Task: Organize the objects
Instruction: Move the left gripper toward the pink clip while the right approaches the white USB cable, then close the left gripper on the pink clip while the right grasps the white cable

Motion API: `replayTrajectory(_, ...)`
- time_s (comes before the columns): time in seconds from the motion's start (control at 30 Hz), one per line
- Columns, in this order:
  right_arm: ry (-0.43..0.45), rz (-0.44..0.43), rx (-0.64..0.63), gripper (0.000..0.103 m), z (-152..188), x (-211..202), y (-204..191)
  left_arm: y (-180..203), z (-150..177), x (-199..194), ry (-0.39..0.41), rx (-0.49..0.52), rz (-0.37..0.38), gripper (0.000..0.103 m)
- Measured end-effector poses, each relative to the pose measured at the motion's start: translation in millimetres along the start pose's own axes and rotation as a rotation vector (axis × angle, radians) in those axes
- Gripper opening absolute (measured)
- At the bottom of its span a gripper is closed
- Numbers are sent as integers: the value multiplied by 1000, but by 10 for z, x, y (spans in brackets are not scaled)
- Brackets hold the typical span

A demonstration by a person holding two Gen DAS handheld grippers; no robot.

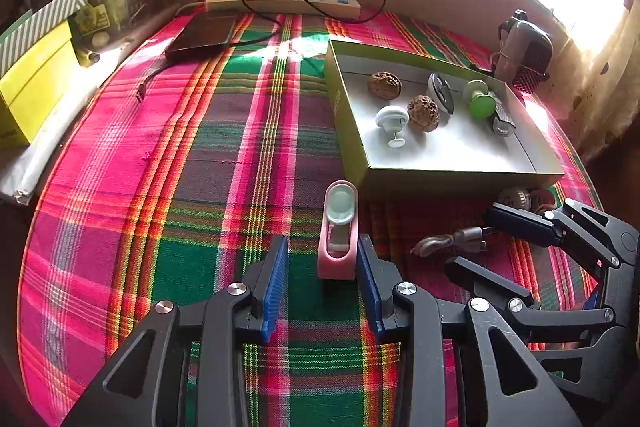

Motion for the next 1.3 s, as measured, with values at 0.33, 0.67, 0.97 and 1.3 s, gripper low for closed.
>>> replayTrajectory(0.33, -18, -36, -51, 49, -48, 107, -46, 2, -18, 10, -1, 15, 18, 33)
replayTrajectory(0.67, -27, -42, -35, 49, -17, 144, -13, 11, -42, 35, -2, 37, 31, 33)
replayTrajectory(0.97, -21, -35, -56, 27, 30, 63, -76, 13, -42, 42, -2, 39, 31, 33)
replayTrajectory(1.3, -50, -95, -60, 26, 101, -23, -190, 16, -41, 43, -2, 41, 30, 33)
Point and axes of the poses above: each gripper's, at about its wrist camera, not at the fingertips, and x roughly the way its jaws point, y to its right, z to its underside, the point moved 3 cm from there along x, roughly the way its jaws point, and after that the axes turned 10 degrees about y, right-handed, at the moved point
